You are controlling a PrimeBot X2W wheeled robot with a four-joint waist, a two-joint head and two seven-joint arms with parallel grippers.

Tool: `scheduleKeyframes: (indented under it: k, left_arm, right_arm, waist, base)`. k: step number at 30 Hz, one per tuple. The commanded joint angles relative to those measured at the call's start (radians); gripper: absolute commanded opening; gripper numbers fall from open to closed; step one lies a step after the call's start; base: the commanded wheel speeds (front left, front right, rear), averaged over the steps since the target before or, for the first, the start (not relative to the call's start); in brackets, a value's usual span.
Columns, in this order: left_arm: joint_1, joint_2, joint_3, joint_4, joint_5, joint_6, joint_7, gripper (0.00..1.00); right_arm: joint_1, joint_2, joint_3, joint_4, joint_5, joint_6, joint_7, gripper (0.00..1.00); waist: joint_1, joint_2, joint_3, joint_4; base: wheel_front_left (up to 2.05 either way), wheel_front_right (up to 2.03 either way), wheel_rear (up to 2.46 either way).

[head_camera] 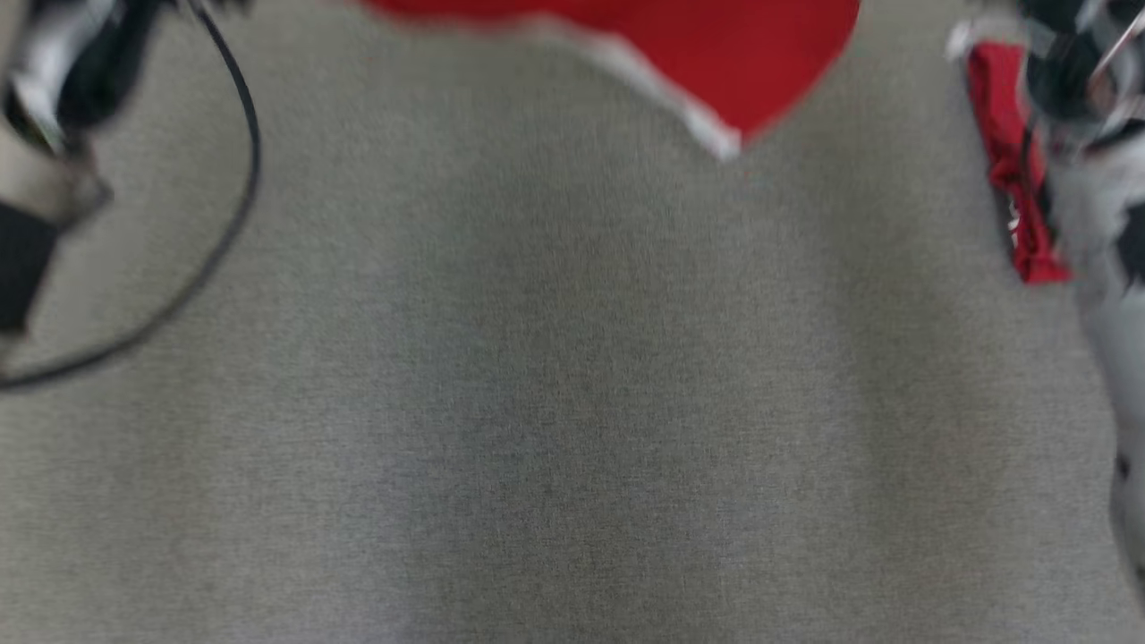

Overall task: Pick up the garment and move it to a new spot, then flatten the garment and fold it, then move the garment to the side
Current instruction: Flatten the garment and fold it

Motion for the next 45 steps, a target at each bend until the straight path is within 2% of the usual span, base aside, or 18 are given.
scheduleKeyframes:
  k: [1,7,10,14,17,20,24,31,37,45]
  left_arm:
    - [-0.093,-0.005,-0.022,0.025,0.001,0.001,0.006,0.0]
    - [-0.325,-0.023,-0.076,0.131,-0.007,0.001,-0.023,0.0]
    - [-0.411,-0.028,-0.11,0.193,-0.019,0.001,-0.05,0.0]
    - [-0.454,-0.03,-0.163,0.258,-0.056,0.001,-0.094,0.0]
    - [-0.412,-0.027,-0.209,0.289,-0.089,0.001,-0.138,0.0]
    - [-0.326,-0.017,-0.259,0.286,-0.12,0.001,-0.191,0.0]
    - [-0.194,-0.003,-0.275,0.252,-0.133,0.001,-0.212,0.0]
    - [0.151,-0.003,-0.112,0.084,-0.019,0.008,-0.213,0.0]
    - [0.463,-0.051,0.015,-0.049,0.078,0.016,-0.213,0.0]
    - [0.784,-0.111,0.1,-0.146,0.198,0.009,-0.213,0.0]
  right_arm:
    - [-0.088,0.013,-0.015,0.037,-0.009,-0.003,0.008,0.0]
    - [-0.321,0.029,-0.051,0.17,-0.043,-0.003,-0.011,0.0]
    - [-0.414,0.034,-0.035,0.24,-0.076,-0.003,-0.032,0.0]
    - [-0.462,0.043,-0.015,0.31,-0.075,-0.003,-0.071,0.0]
    - [-0.437,0.056,0.006,0.346,-0.064,-0.003,-0.099,0.0]
    - [-0.361,0.056,0.044,0.368,-0.044,-0.003,-0.125,0.0]
    - [-0.24,0.044,0.079,0.348,-0.022,-0.003,-0.139,0.0]
    - [0.067,0.019,0.06,0.191,-0.015,-0.003,-0.144,0.0]
    - [0.359,0.013,0.033,0.035,-0.031,-0.003,-0.144,0.0]
    - [0.674,0.021,-0.002,-0.108,-0.049,-0.003,-0.144,0.0]
  waist:
    - [-0.0003,-0.0002,0.151,-0.033]
    - [-0.0003,-0.0002,0.232,-0.041]
    - [-0.0003,-0.0002,0.272,-0.045]
    - [-0.0003,-0.0002,0.305,-0.049]
    - [-0.0003,-0.0002,0.314,-0.053]
    - [-0.0003,-0.0002,0.308,-0.053]
    - [-0.0003,-0.0002,0.282,-0.047]
    - [-0.0003,-0.0002,0.193,-0.04]
    - [-0.0003,-0.0002,0.1,-0.027]
    - [-0.0003,-0.0002,0.0,-0.03]
  base:
    - [0.0,0.0,0.0]
    - [0.0,0.0,0.0]
    - [0.0,0.0,0.0]
    - [0.0,0.0,0.0]
    - [0.0,0.0,0.0]
    - [0.0,0.0,0.0]
    - [0.0,0.0,0.0]
    - [0.0,0.0,0.0]
    - [0.0,0.0,0.0]
    - [0.0,0.0,0.0]
